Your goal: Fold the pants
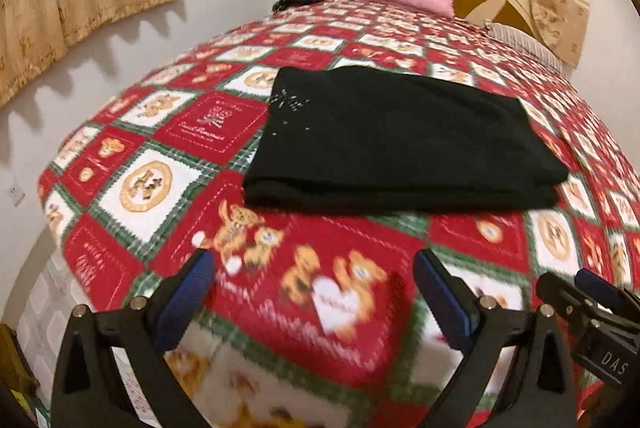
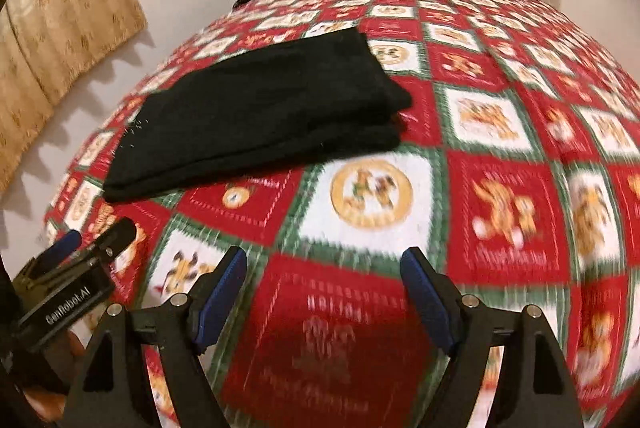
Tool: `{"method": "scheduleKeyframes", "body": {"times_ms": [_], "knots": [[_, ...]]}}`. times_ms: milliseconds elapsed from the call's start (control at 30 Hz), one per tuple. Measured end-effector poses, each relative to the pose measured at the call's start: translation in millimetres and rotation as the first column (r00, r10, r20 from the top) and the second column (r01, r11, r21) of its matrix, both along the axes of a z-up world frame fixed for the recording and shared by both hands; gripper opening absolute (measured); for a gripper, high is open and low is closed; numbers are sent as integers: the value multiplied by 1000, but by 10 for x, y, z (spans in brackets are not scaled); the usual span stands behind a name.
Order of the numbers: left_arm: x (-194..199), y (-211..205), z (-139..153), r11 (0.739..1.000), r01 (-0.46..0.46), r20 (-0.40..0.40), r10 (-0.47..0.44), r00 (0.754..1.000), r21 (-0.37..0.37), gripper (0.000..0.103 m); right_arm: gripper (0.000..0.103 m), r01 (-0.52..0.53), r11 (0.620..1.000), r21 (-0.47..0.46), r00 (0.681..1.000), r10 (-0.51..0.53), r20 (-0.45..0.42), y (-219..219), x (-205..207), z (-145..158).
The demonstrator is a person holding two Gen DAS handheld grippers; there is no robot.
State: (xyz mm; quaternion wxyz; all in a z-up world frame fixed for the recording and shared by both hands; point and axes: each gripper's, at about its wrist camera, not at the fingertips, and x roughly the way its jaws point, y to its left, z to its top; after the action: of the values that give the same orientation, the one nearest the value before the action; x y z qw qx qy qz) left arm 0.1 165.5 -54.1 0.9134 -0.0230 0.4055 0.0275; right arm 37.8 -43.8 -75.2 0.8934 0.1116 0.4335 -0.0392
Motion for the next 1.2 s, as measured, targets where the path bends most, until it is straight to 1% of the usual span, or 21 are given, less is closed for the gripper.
{"method": "scheduleKeyframes", "body": {"times_ms": [133, 200, 267, 367, 500, 567, 667, 767, 833, 933, 1033, 1133, 1200], "knots": [[-249, -73, 176, 998, 7, 65, -12, 998, 70, 102, 81, 39, 999, 22, 998, -40, 53, 18, -310, 7], [-377, -91, 274, 994, -6, 105, -5, 994, 109, 102, 81, 24, 999, 26, 997, -25, 68, 66, -437, 2], [-456, -84, 349, 992, -11, 133, -6, 991, 124, 102, 81, 12, 1000, 21, 998, -14, 69, 120, -478, 26], [-633, -96, 494, 990, -4, 180, -22, 983, 142, 103, 81, 9, 1000, 11, 992, -10, 127, 144, -591, 205], [-854, -139, 684, 984, -11, 254, -36, 966, 180, 103, 81, 33, 999, -22, 962, -25, 271, 175, -852, 612], [-948, -144, 749, 985, -8, 270, -40, 962, 174, 103, 81, 43, 999, -25, 944, -33, 329, 178, -975, 784], [-1050, -150, 861, 990, -7, 304, -36, 952, 139, 103, 81, 58, 998, -17, 914, -46, 402, 200, -1203, 1009], [-1132, -193, 961, 993, 3, 318, -40, 947, 117, 103, 82, 78, 997, -17, 885, -61, 462, 191, -1390, 1136], [-1194, -216, 1016, 995, 3, 338, -37, 941, 102, 103, 83, 92, 995, -34, 865, -63, 498, 184, -1497, 1216], [-1266, -244, 1066, 996, 11, 366, -43, 930, 88, 103, 84, 121, 991, -52, 850, -76, 522, 135, -1602, 1306], [-1336, -268, 1112, 996, 10, 397, -43, 917, 84, 103, 85, 144, 989, -35, 836, -102, 539, 73, -1678, 1333], [-1383, -280, 1143, 996, 3, 413, -41, 910, 92, 103, 85, 151, 988, -18, 834, -117, 540, 50, -1701, 1339], [-1388, -279, 1152, 996, 0, 414, -37, 910, 89, 103, 85, 148, 989, -21, 835, -114, 538, 64, -1709, 1347]]}}
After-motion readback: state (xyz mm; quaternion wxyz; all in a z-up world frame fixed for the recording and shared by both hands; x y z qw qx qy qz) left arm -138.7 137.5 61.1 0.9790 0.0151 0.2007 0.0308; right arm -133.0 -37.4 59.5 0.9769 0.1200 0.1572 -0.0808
